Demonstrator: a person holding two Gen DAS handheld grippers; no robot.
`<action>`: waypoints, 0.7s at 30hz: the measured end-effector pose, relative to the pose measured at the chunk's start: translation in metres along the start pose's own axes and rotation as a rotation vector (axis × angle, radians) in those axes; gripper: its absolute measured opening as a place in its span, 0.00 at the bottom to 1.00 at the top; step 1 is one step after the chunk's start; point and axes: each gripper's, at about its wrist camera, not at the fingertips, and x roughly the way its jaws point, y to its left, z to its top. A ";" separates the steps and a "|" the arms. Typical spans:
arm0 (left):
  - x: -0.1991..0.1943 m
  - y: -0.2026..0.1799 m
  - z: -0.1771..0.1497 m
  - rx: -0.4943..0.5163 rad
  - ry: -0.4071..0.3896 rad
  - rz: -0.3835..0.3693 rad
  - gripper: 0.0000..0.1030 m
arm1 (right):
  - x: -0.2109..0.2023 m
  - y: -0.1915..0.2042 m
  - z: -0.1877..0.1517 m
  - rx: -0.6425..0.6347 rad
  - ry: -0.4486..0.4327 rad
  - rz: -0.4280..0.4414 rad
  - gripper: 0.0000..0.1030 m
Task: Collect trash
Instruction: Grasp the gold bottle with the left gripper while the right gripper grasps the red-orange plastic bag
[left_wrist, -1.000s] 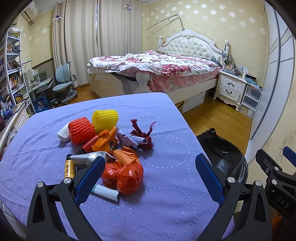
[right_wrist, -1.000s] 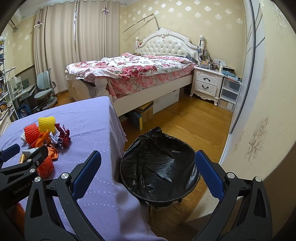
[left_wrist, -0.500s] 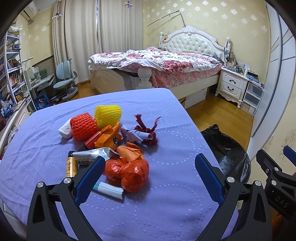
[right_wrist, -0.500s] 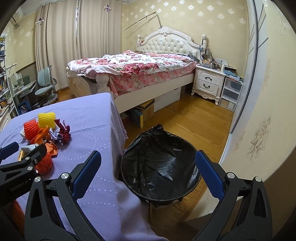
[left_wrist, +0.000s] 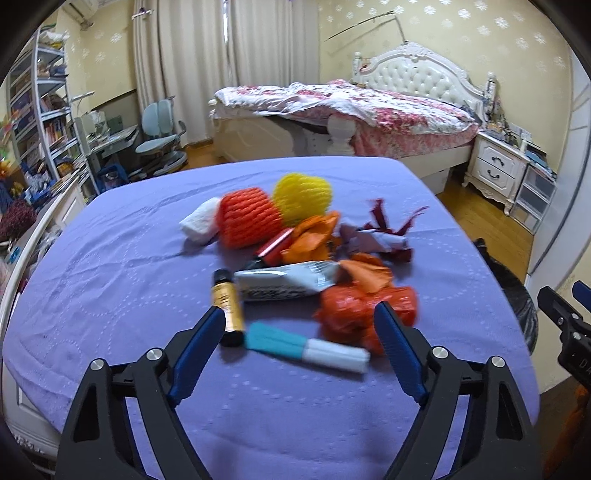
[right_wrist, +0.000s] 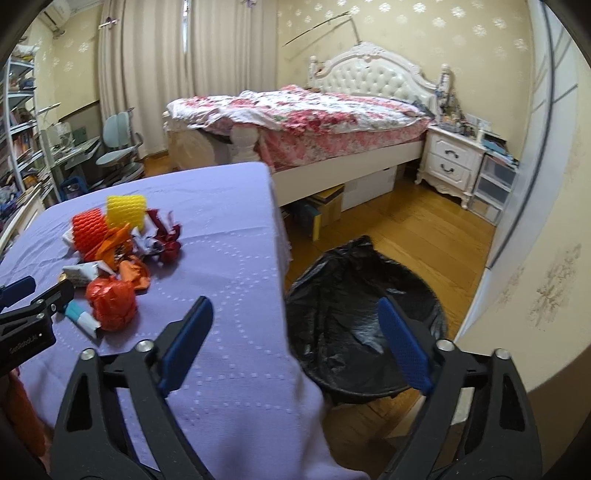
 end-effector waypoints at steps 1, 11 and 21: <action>0.000 0.006 -0.001 -0.011 0.007 0.010 0.79 | 0.001 0.003 0.001 -0.001 0.011 0.025 0.79; 0.005 0.064 -0.002 -0.061 0.010 0.098 0.79 | 0.005 0.069 0.007 -0.115 0.031 0.181 0.77; 0.019 0.096 -0.011 -0.115 0.053 0.116 0.79 | 0.022 0.116 0.004 -0.192 0.094 0.286 0.62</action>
